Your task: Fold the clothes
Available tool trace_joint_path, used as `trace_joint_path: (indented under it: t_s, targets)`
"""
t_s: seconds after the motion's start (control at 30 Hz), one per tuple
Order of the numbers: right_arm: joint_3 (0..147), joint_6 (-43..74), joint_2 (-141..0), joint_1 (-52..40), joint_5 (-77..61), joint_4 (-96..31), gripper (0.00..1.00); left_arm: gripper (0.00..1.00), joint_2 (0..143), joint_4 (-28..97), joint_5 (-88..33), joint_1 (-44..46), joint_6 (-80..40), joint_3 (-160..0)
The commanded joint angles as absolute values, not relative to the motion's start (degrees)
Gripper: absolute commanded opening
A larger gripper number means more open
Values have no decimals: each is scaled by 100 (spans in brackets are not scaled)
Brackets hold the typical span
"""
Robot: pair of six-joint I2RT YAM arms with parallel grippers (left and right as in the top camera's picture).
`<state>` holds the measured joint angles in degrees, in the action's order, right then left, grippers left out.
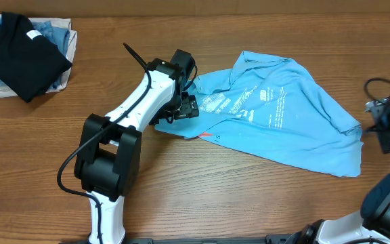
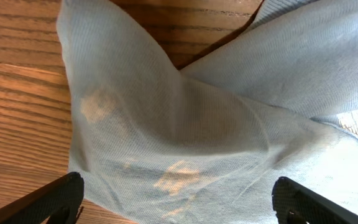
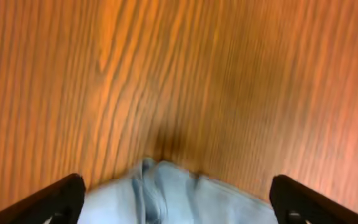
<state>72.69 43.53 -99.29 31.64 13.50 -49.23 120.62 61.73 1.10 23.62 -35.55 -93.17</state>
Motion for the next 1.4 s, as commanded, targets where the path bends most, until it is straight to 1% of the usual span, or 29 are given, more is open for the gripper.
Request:
trace_joint_path:
  t_s: [0.0,0.07,0.1,0.17,0.2,0.33,0.4,0.53,0.63,0.77,0.87,1.03,1.23,1.37]
  targets:
    - [8001,4329,-9913,3197,451,-5535,100,100,12130,6176,145,2357,-3422,-9386]
    - [8333,4327,-9913,3194,-64,-6152,100,100,12130,6206,108,2353,-3424,-9386]
    - [8427,4324,-9913,3177,-338,-6383,100,97,12125,6248,69,2351,-3428,-9391]
    - [8488,4307,-9913,3109,-803,-6726,100,88,12099,6364,-5,2349,-3511,-9400]
    - [8486,4305,-9913,3059,-963,-6879,100,87,12077,6447,-3,2349,-3658,-9400]
    - [8477,4305,-9913,2808,-996,-7262,100,87,11950,6729,23,2349,-3903,-9400]
    - [8477,4303,-9913,2714,-993,-7303,100,87,11898,6834,64,2349,-3938,-9400]
    - [8473,4305,-9913,2506,-886,-7297,100,87,11782,7091,438,2349,-4375,-9400]
    - [8471,4303,-9913,2329,-738,-7303,100,91,11773,7089,458,2346,-4364,-9391]
    - [8471,4303,-9913,2123,-502,-7389,100,96,11775,6882,661,2311,-3959,-9297]
    - [8471,4303,-9913,2014,-268,-7456,100,100,11775,6582,602,2150,-3568,-9207]
    - [8471,4298,-9913,1975,-198,-7494,100,100,11775,6071,-318,1798,-2445,-9045]
    - [8471,4307,-9913,1975,-200,-7487,100,99,11775,5819,-565,1680,-1789,-8779]
    - [8471,4305,-9913,1975,-200,-7489,100,99,11775,5557,-1081,1686,-1319,-8554]
